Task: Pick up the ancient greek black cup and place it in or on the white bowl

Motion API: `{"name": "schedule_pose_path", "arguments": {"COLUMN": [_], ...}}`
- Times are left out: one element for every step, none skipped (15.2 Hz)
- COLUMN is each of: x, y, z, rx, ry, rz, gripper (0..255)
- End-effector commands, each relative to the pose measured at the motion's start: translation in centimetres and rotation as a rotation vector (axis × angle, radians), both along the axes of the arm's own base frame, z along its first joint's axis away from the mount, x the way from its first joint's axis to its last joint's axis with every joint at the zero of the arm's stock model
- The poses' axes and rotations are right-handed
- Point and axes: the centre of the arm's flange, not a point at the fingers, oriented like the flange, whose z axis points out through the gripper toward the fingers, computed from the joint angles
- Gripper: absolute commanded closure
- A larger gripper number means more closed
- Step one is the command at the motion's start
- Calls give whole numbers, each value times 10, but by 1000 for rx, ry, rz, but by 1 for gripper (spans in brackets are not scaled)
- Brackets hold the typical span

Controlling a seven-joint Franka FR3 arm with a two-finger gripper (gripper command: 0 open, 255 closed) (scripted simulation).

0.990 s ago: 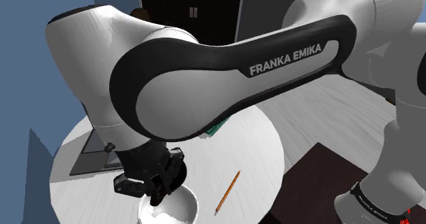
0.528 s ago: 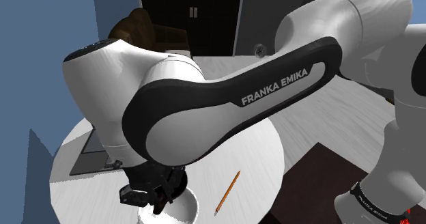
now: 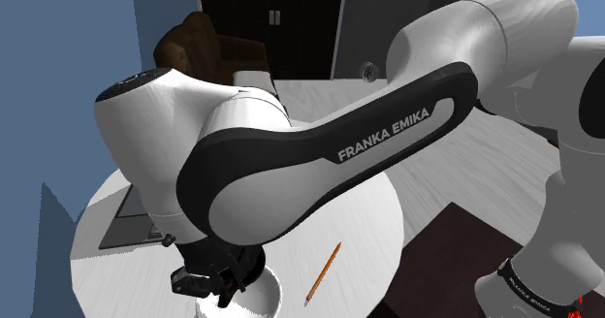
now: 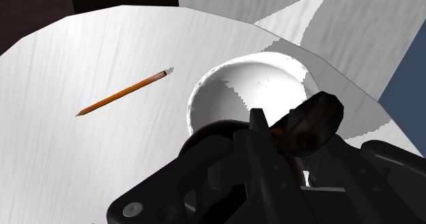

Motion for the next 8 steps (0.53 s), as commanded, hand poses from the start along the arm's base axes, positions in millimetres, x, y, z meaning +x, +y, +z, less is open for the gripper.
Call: {"name": "schedule_pose_path", "arguments": {"x": [0,0,0,0,0,0,0,2], "y": [0,0,0,0,0,0,0,1], "z": [0,0,0,0,0,0,0,13], "rx": [0,0,0,0,0,0,0,0], "ry": [0,0,0,0,0,0,0,0], "rz": [0,0,0,0,0,0,0,0], "gripper": [255,0,0,0,0,0,0,0]}}
